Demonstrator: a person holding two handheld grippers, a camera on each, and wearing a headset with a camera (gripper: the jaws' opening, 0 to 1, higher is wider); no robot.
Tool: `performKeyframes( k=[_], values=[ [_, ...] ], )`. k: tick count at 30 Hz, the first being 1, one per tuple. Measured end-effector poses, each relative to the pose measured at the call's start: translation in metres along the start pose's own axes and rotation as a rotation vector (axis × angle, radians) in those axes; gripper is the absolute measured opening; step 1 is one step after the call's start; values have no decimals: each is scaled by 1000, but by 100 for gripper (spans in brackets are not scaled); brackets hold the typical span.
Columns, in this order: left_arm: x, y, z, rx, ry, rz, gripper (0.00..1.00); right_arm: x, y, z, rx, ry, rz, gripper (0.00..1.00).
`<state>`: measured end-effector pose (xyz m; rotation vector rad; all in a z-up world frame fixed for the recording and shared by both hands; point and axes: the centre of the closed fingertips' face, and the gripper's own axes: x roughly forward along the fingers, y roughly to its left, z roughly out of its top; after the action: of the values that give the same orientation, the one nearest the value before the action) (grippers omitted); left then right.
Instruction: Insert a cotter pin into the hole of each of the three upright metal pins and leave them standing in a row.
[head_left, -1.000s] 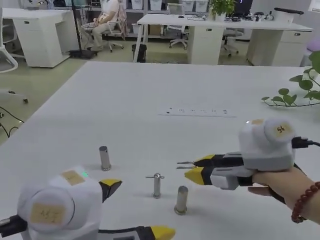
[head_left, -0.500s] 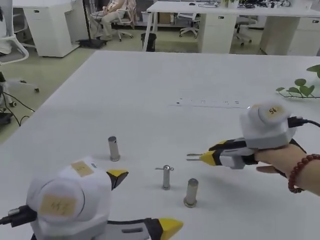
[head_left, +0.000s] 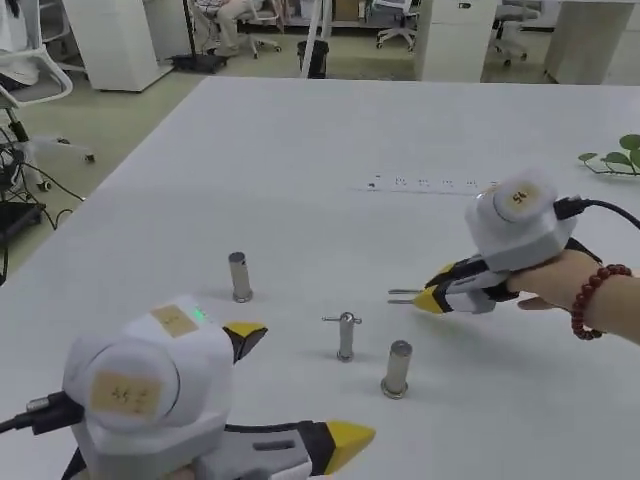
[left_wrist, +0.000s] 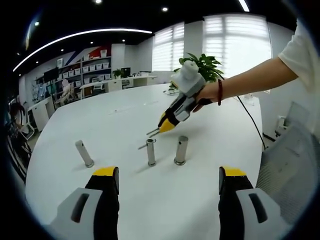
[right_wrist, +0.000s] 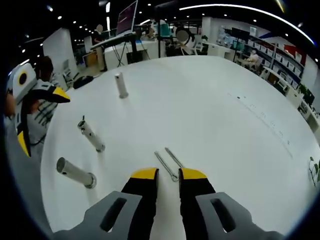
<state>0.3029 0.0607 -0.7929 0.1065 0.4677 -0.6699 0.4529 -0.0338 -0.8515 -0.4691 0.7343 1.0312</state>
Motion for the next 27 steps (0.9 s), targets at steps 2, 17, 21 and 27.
performKeyframes(
  k=[2,17,21,27],
  values=[
    [0,0,-1,0,4,0,82,2,-1,-1,-10,19,6,17],
    [-2,3,-2,-2,11,8,80,9,-2,-5,-134,146,48,13],
    [-2,1,-2,-6,7,1,78,9,-1,-6,-137,180,84,12],
    [-2,-2,-1,3,9,-8,78,10,-1,-6,-171,223,103,11]
  ],
)
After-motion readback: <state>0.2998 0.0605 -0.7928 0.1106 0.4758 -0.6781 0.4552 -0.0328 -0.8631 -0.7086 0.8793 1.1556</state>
